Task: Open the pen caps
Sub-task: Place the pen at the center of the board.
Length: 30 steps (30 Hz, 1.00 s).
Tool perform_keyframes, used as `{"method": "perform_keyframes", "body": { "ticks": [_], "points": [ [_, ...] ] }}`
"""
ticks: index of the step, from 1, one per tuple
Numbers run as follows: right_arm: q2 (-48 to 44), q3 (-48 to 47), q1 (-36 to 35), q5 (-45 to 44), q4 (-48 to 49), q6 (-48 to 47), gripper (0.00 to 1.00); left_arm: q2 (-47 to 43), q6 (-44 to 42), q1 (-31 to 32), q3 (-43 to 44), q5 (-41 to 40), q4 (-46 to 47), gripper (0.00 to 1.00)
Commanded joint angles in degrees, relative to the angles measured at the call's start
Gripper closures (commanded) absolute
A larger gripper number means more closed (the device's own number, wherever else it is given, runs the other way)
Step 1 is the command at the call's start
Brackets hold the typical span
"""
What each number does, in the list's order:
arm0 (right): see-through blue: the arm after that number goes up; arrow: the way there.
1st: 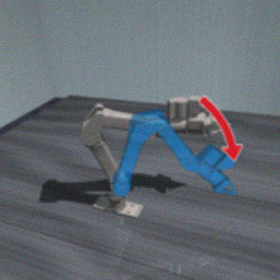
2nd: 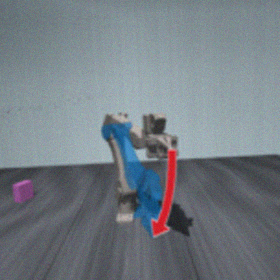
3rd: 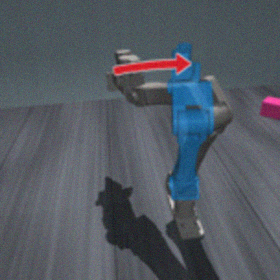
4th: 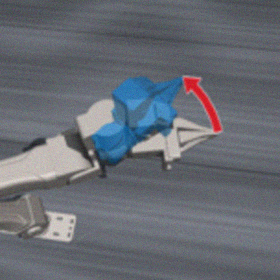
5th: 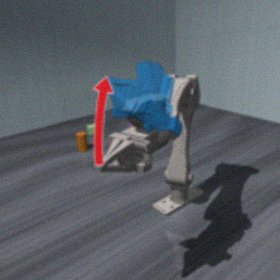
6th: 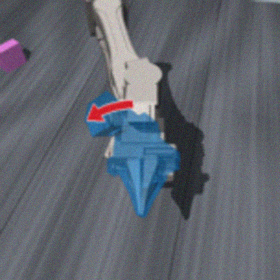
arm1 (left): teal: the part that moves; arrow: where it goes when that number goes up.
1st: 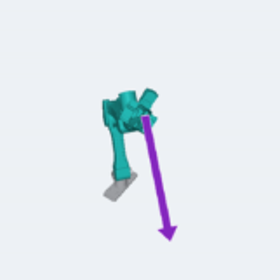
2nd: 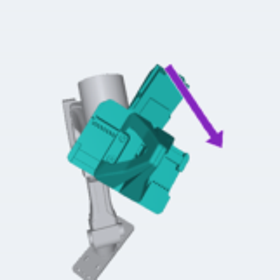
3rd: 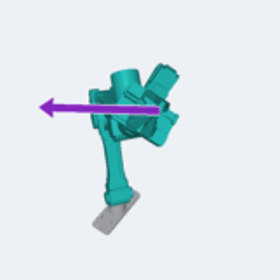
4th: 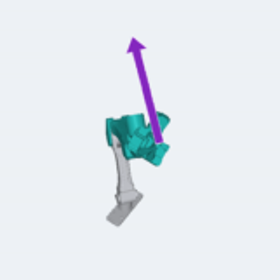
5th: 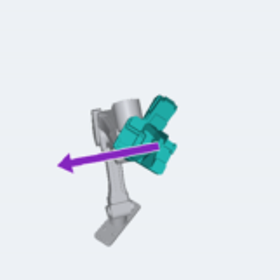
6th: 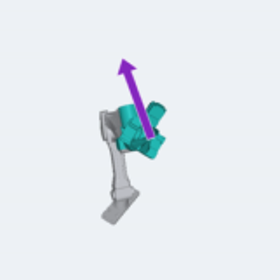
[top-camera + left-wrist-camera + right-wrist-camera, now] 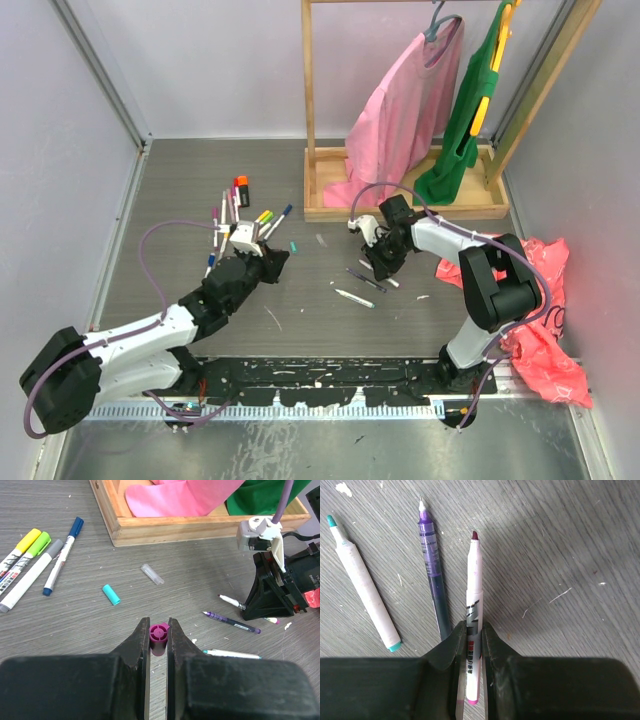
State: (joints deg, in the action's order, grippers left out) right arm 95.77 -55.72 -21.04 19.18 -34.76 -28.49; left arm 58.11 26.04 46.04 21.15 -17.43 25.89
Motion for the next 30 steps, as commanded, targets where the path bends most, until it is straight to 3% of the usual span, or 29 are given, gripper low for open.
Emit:
{"method": "perform_keyframes", "body": {
  "ticks": [1,14,24,30],
  "points": [
    [-0.1,-1.9,-0.1,-0.1,-0.1,0.3,0.83,-1.2,-1.0,0.1,-0.2,-1.5,3.2,1.0],
    [0.0,-2.1,0.0,-0.4,-0.4,0.2,0.72,-1.2,-1.0,0.1,-0.3,-1.2,3.4,0.98],
    [-0.2,-2.5,-0.1,-0.3,-0.8,0.2,0.67,-1.2,-0.8,0.2,-0.6,-1.4,3.9,0.91],
    [-1.2,-3.3,0.0,-0.4,-1.5,-0.2,0.66,0.3,-1.7,0.2,1.0,0.4,3.0,1.0]
  ]
}}
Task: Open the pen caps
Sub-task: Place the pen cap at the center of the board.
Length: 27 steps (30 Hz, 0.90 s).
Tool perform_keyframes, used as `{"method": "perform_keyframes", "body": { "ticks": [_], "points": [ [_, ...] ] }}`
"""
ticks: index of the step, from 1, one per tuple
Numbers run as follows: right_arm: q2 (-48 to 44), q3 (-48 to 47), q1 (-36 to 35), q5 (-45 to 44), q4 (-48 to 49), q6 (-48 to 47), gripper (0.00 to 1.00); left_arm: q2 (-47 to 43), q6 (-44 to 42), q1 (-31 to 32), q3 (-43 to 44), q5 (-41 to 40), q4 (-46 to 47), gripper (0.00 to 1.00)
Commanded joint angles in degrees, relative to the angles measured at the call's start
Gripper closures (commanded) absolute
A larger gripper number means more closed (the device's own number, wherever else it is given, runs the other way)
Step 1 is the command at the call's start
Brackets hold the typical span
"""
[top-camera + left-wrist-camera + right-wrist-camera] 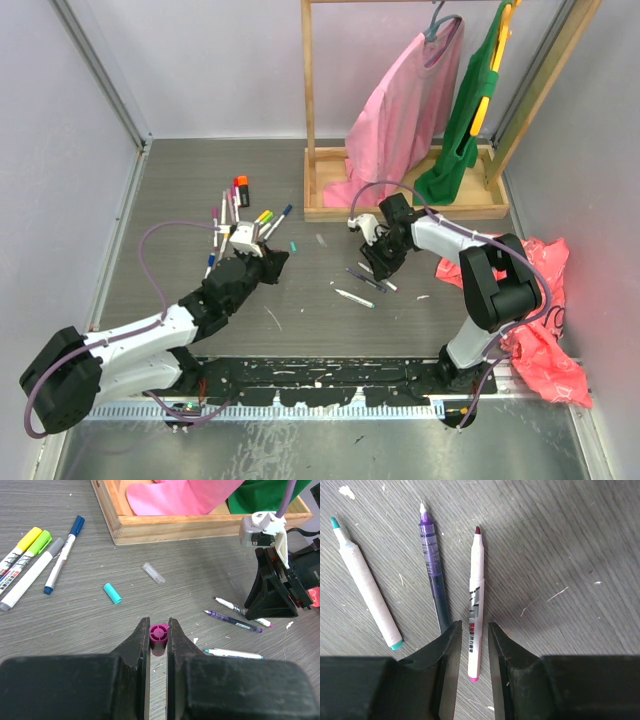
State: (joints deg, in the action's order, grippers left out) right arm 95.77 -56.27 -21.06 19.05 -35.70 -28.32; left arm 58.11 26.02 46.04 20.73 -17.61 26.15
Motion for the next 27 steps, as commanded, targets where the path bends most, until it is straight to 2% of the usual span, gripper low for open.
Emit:
{"method": "perform_keyframes", "body": {
  "ticks": [1,7,13,22,27],
  "points": [
    [-1.5,-2.8,0.0,-0.2,-0.6,-0.5,0.66,0.6,-1.8,0.1,2.0,1.0,2.2,1.0],
    [-3.2,-3.4,0.0,-0.2,-0.9,-1.3,0.66,2.7,-1.5,0.1,5.5,3.0,-1.1,1.0],
    [-5.3,-3.5,0.0,0.0,-0.9,-1.7,0.65,6.1,3.9,0.1,7.4,6.5,0.3,1.0],
    [-8.0,-3.5,0.0,0.5,-0.9,-2.4,0.65,17.6,14.5,0.1,14.4,9.9,0.0,1.0],
    [-8.6,-3.6,0.0,0.1,-0.9,-2.4,0.65,23.7,18.9,0.3,18.2,8.3,-1.1,1.0]
  ]
}}
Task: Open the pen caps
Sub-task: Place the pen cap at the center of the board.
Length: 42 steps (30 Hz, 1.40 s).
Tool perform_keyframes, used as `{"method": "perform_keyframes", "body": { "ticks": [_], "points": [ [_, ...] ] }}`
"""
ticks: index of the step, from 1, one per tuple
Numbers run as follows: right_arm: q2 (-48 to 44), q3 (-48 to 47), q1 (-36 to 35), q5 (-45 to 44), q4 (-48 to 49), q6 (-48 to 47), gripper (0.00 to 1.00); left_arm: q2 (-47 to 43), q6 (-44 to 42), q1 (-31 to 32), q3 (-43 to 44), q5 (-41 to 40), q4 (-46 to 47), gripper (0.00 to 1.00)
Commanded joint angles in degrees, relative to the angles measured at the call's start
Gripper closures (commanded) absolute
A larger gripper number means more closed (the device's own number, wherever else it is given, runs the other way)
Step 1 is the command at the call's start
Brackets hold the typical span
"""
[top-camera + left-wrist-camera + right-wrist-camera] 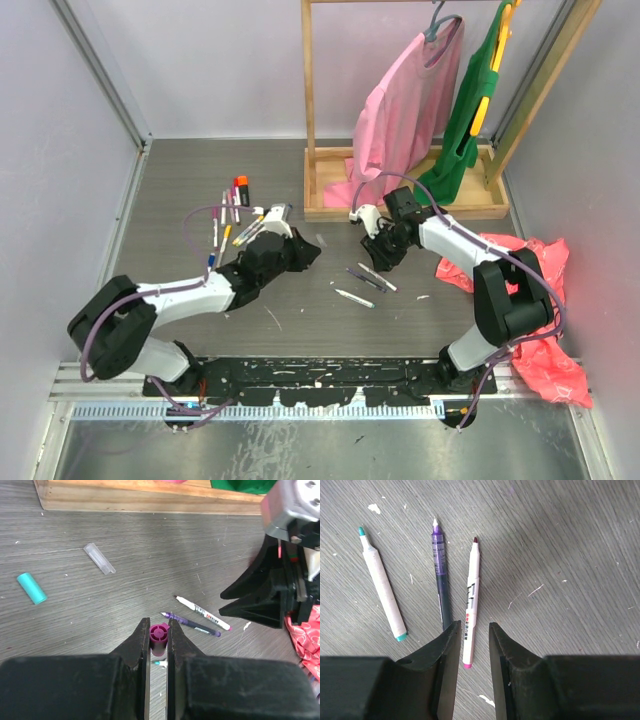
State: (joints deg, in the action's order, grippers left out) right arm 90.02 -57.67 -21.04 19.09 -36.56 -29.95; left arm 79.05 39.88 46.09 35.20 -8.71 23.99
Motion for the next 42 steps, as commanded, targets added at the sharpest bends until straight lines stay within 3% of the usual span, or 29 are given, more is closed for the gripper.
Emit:
{"method": "perform_keyframes", "body": {
  "ticks": [1,12,19,35,42],
  "points": [
    [-3.0,-2.2,0.0,0.1,0.0,-0.8,0.65,3.8,5.8,0.5,4.3,-1.2,0.9,1.0],
    [-3.6,-2.4,0.1,-0.3,-0.1,-0.8,0.65,14.9,15.8,1.3,13.6,-7.4,-5.4,1.0],
    [-3.9,-2.5,1.1,-0.6,0.0,0.0,0.65,21.8,21.0,1.4,23.7,-12.2,-16.3,1.0],
    [-4.2,-2.5,2.2,-1.0,0.2,0.1,0.65,37.6,25.4,1.3,46.1,-18.9,-38.2,1.0],
    [-4.1,-2.5,2.2,-1.1,0.2,0.1,0.65,39.5,25.7,1.2,48.5,-19.3,-42.1,0.96]
  ]
}}
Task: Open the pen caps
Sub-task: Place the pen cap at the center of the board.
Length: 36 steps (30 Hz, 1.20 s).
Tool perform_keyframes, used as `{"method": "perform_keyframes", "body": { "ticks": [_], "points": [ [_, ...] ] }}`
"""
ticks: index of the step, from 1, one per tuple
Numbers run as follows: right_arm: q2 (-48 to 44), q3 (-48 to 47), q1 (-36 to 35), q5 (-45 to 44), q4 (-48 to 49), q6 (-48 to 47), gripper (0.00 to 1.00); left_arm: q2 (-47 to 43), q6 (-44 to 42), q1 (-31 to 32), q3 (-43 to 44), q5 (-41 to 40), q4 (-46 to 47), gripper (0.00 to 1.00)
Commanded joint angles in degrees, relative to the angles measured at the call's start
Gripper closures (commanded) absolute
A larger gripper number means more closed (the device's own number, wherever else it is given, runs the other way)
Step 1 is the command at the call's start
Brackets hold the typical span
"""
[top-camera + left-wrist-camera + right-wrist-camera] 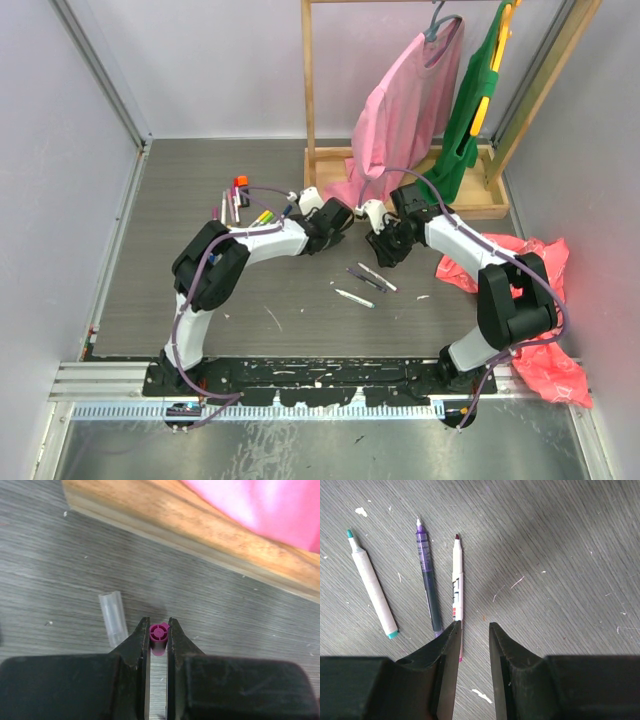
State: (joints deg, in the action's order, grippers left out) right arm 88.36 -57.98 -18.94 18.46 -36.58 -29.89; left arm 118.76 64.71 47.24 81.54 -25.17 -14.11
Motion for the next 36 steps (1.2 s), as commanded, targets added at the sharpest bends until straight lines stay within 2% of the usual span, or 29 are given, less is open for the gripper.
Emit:
{"method": "perform_keyframes", "body": {
  "ticks": [1,6,16,24,31,36],
  "points": [
    [-2.5,-2.2,0.1,-0.4,0.3,0.0,0.65,-0.2,0.9,0.0,2.2,-3.0,-4.3,0.95],
    [-2.4,-2.2,0.1,-0.4,0.3,0.0,0.65,-0.2,1.3,0.0,2.2,-3.0,-5.2,0.83],
    [-2.5,-2.2,0.1,-0.4,0.3,-0.1,0.65,0.9,1.3,-0.3,2.9,-2.6,-6.0,0.75],
    [-2.4,-2.2,0.0,-0.4,0.3,-0.2,0.65,0.6,0.2,-0.4,3.0,-1.4,-5.2,0.74],
    [-2.4,-2.1,0.1,-0.3,0.3,-0.2,0.65,-4.4,-5.2,-0.4,2.4,-1.2,-3.4,0.68],
    [-2.3,-2.1,0.1,-0.1,0.3,-0.3,0.65,-10.4,-10.5,-0.4,-0.9,0.6,1.4,0.63]
  ]
}}
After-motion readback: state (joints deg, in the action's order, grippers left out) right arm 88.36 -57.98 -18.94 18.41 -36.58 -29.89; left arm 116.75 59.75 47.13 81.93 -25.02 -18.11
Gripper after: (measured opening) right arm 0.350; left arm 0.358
